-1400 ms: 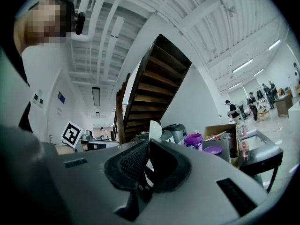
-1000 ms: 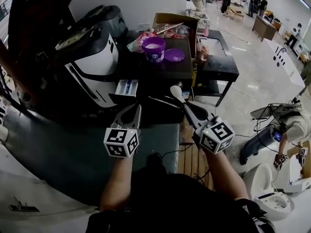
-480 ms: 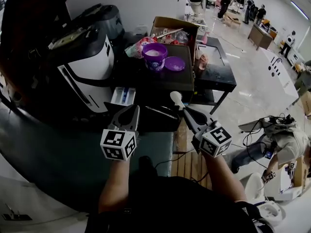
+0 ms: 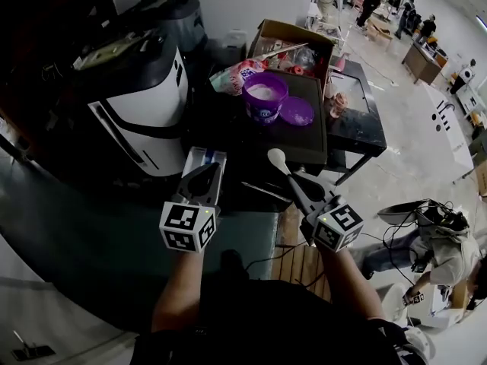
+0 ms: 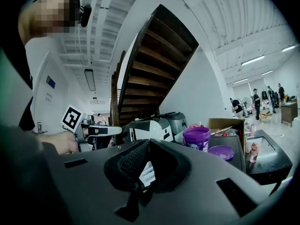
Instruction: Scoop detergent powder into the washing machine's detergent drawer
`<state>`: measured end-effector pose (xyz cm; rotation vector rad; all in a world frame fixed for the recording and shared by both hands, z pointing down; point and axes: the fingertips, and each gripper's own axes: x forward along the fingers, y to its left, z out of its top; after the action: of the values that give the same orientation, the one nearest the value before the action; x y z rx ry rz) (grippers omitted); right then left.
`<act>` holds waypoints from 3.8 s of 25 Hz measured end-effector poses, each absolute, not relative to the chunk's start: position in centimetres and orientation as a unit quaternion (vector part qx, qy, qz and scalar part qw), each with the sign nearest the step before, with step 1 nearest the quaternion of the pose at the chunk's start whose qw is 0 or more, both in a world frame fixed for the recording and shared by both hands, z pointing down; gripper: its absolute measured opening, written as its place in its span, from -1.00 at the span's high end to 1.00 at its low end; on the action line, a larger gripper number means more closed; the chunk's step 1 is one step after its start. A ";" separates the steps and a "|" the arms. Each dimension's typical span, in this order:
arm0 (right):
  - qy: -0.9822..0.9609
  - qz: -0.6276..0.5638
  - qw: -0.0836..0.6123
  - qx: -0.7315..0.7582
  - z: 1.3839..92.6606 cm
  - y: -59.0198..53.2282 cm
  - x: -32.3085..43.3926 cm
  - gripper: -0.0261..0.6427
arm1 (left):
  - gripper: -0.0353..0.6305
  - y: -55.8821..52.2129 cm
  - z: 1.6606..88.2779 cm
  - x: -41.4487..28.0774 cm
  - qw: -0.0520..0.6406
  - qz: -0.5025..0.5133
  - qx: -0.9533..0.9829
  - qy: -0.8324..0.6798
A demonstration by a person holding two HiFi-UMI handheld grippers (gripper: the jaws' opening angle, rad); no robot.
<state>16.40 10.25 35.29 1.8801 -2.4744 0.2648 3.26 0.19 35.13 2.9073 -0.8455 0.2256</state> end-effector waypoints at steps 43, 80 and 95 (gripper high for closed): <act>-0.797 0.094 0.031 0.596 36.0 -13.6 35.9 0.86 | 0.87 -21.1 36.3 18.7 0.063 0.107 0.950 -0.287; -0.778 0.064 0.369 0.505 42.6 -24.4 35.8 0.86 | 0.87 -24.6 38.6 16.3 0.091 0.105 0.949 -0.284; -0.758 0.067 0.456 0.461 45.3 -25.8 36.0 0.86 | 0.87 -24.8 40.4 15.4 0.112 0.112 0.944 -0.289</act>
<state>35.97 -25.76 45.28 1.1380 -1.8705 0.1643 15.42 -24.79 40.41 2.7722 -0.8486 0.3293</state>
